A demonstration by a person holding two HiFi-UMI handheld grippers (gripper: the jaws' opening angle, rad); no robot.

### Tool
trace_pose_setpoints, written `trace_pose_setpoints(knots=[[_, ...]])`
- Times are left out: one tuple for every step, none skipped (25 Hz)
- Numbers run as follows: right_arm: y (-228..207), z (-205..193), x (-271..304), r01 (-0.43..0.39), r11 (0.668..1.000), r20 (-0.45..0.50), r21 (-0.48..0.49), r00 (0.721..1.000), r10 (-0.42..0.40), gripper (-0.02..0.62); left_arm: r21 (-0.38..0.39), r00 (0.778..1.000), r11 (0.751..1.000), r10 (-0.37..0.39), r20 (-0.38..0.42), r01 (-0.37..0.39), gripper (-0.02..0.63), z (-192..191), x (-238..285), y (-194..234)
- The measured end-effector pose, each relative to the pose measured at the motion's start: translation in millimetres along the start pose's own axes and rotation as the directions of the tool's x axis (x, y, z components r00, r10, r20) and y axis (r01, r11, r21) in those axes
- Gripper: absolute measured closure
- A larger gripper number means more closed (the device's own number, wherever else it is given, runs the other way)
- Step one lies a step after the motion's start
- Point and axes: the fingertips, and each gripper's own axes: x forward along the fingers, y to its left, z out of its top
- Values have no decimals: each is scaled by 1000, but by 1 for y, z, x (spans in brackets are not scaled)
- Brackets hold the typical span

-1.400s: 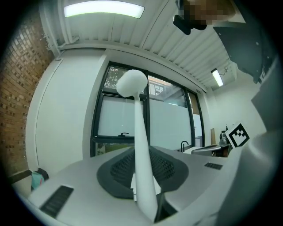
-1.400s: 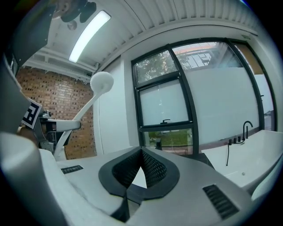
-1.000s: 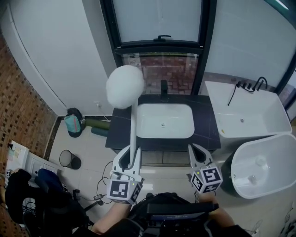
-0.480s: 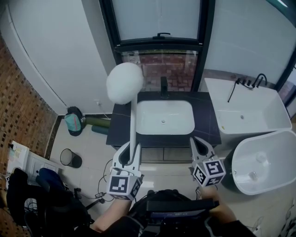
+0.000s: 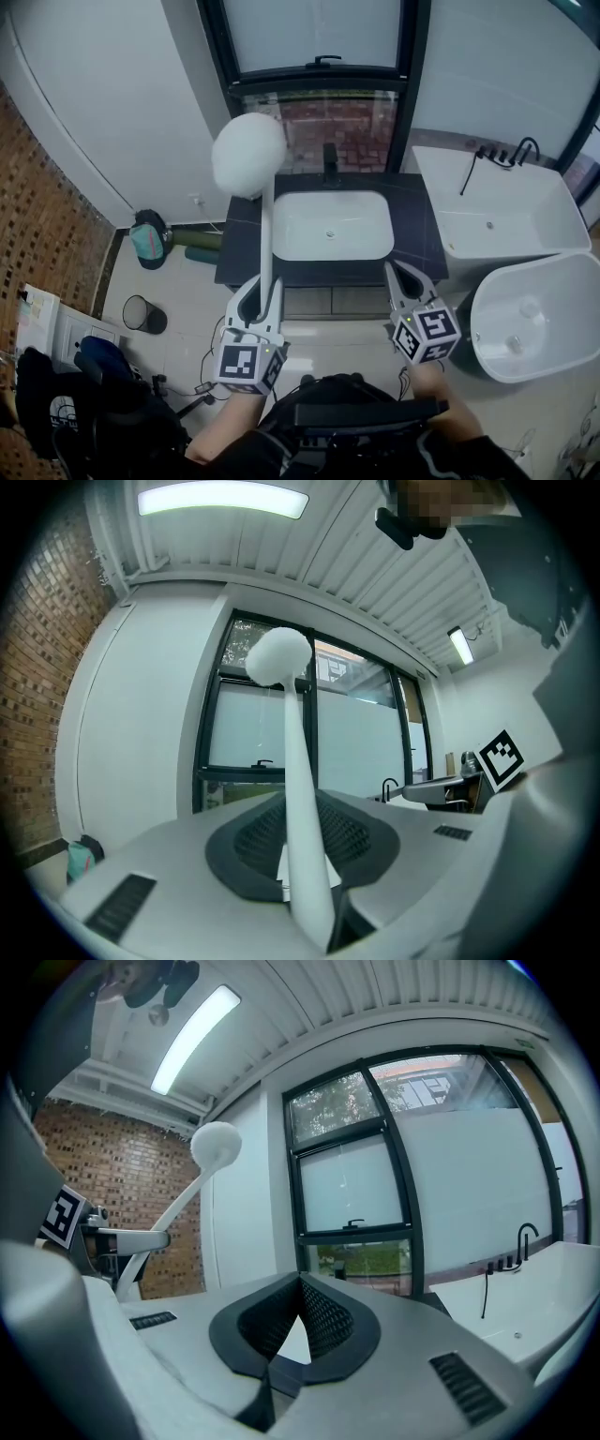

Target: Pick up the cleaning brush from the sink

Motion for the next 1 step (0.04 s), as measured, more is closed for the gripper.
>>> trace_pose_setpoints(knots=[[0, 0, 0, 0, 1000, 0, 0, 1000, 0, 609, 1, 1000, 1000, -1, -1, 1, 517, 0, 0, -1]])
